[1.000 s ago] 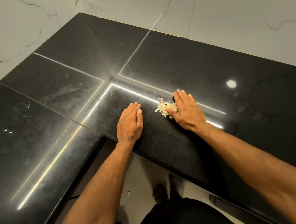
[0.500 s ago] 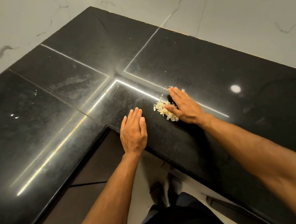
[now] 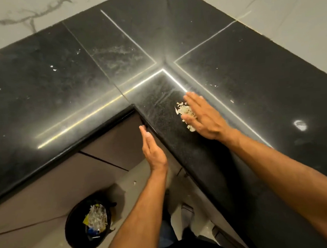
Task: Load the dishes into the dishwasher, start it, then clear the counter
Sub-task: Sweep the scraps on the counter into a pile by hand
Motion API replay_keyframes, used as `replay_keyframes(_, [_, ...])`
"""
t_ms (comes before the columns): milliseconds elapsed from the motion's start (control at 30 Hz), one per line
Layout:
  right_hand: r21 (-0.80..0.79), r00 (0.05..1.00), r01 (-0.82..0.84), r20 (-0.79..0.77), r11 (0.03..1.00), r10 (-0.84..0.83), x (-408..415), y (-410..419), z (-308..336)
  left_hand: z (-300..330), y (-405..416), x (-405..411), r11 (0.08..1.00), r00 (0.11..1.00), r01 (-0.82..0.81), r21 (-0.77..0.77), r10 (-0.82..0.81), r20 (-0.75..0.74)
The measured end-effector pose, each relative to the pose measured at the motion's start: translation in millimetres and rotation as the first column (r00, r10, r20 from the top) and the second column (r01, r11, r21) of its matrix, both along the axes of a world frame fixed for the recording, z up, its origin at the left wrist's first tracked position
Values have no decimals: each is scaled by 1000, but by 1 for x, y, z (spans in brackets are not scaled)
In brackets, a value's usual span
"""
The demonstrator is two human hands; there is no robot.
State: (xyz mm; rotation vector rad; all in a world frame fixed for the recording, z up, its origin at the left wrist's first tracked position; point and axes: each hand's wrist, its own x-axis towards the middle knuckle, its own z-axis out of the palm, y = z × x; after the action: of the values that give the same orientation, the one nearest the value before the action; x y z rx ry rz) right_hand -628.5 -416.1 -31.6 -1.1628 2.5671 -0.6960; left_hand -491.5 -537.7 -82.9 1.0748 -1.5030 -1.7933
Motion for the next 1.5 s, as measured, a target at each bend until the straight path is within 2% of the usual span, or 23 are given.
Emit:
replay_keyframes(67, [32,999,52,-11,998,-52,-9,16,1,1,4,1,970,989,-69,234,97,-109])
replay_keyframes(167, [119,997,14,-77,993,-5,-11,16,1,10,5,-7,788,926,-56,613,271,-263])
replay_keyframes(233, [148,993,-12,-113,989,29,-5,1,0,16,6,-11,699,885,-17,715,344,-314])
replay_keyframes(333, [162,988,-42,-138,986,64,5,-20,0,20,9,-10,656,856,27,755,374,-356])
replay_keyframes(567, [139,972,-119,-185,983,144,24,-36,-2,17,12,-7,623,795,36,781,456,-400])
replay_keyframes(867, [43,959,-216,-180,975,221,55,-52,-7,10,12,-8,585,715,-2,811,567,-408])
replay_keyframes(1000, [39,947,-289,-136,956,292,63,-58,-8,10,7,-8,521,675,41,852,614,-408])
replay_keyframes(1100, [-8,967,-223,-128,975,221,54,-48,-2,12,9,-7,534,695,38,845,593,-406])
replay_keyframes(1167, [27,987,-106,-116,994,109,36,-32,2,15,10,-7,560,726,25,828,559,-400])
replay_keyframes(1267, [204,993,1,-117,979,24,11,-7,4,15,12,-7,568,749,18,823,537,-387])
replay_keyframes(1367, [326,984,-18,-164,945,75,18,-11,1,15,13,-7,571,753,21,821,531,-389])
replay_keyframes(1500, [289,975,-108,-155,951,157,55,-37,0,12,11,-6,568,733,15,823,554,-396])
